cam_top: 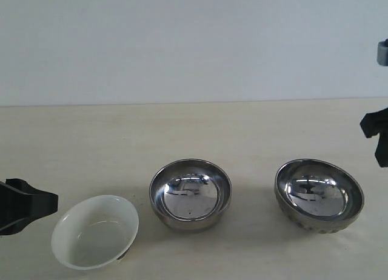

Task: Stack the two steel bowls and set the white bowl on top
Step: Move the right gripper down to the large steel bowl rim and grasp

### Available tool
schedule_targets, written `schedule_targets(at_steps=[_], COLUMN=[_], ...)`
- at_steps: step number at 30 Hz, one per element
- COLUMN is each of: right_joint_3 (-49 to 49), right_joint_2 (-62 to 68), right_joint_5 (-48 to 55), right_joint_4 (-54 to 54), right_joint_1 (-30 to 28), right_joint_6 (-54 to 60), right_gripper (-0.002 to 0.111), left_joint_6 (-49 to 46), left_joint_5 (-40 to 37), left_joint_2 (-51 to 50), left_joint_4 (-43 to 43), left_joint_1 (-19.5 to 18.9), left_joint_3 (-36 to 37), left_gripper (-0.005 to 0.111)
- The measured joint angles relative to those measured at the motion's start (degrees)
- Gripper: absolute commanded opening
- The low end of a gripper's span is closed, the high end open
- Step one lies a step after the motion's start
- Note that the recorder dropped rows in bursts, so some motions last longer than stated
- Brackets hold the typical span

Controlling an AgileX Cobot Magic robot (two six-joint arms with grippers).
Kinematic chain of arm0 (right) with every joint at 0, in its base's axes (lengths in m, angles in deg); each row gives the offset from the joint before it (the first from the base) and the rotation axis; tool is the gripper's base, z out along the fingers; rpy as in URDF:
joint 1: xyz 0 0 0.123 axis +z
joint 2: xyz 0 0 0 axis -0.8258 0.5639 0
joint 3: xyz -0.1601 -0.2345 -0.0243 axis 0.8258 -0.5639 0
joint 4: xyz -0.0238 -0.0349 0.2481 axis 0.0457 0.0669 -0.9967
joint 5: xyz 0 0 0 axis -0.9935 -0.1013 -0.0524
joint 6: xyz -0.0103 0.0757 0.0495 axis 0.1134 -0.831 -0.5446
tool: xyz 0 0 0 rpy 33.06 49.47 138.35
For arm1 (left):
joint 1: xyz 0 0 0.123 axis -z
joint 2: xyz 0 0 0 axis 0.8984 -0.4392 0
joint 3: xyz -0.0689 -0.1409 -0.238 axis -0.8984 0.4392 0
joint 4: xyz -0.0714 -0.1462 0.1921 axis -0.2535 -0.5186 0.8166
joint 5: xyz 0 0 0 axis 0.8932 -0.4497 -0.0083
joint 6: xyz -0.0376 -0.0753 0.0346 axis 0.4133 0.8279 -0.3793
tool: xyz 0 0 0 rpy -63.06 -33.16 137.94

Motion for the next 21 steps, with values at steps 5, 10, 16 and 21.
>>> schedule_targets(at_steps=[5, 10, 16, 21], right_joint_3=[-4.55, -6.76, -7.01, -7.04], right_joint_2=[2.1, 4.85, 7.48, 10.48], right_joint_5=[-5.26, -10.45, -14.94, -17.81], right_joint_4=[-1.62, -5.39, -7.1, -7.1], right_joint_1=[0.0, 0.0, 0.0, 0.0], right_joint_6=[-0.15, -0.15, 0.39, 0.27], right_gripper=[0.05, 0.05, 0.05, 0.05], left_joint_6=[0.0, 0.0, 0.0, 0.0], left_joint_5=[0.0, 0.0, -0.13, -0.13], left_joint_2=[0.0, 0.0, 0.0, 0.0], left_joint_4=[0.0, 0.0, 0.0, 0.0], left_joint_1=[0.0, 0.0, 0.0, 0.0], left_joint_3=[0.0, 0.0, 0.0, 0.0], left_gripper=[0.035, 0.035, 0.035, 0.035])
